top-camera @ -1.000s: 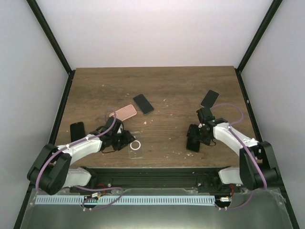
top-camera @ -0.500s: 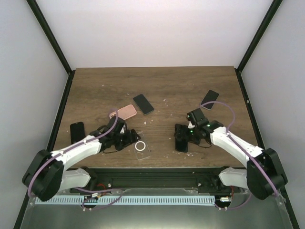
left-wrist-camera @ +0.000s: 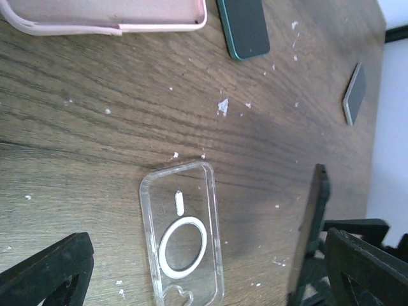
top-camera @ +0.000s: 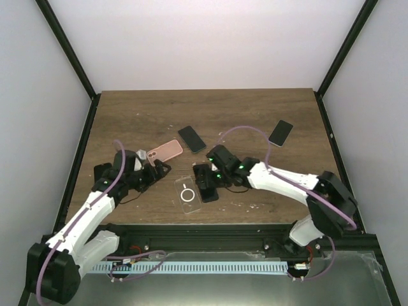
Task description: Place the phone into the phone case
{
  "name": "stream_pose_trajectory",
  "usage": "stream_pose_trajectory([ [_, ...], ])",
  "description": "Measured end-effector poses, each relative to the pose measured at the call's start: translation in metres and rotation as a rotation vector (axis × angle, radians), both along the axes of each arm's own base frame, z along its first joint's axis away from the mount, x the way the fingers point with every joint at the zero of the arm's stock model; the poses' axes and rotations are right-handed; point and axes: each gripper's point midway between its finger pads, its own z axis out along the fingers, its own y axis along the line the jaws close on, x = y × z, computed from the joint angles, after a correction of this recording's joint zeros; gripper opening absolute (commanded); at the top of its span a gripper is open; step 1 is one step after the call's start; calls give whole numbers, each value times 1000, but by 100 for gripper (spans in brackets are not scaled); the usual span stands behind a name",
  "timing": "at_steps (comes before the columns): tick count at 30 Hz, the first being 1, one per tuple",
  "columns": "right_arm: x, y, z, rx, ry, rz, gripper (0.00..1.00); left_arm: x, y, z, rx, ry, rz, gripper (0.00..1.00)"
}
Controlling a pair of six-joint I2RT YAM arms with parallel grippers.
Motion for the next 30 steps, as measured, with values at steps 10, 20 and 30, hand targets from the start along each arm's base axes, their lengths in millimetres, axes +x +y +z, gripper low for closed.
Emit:
stream_pose_trajectory([
  [10, -1, 71, -19, -16, -29, 106, 69, 7, 49, -11, -110, 69, 185, 97],
  [20, -7, 99, -47, -65, -26, 133, 69, -6, 66, -35, -156, 140, 287, 92],
  [30, -13, 98, -56, -134, -36, 99, 70, -6, 60, -37, -190, 148, 259, 90],
])
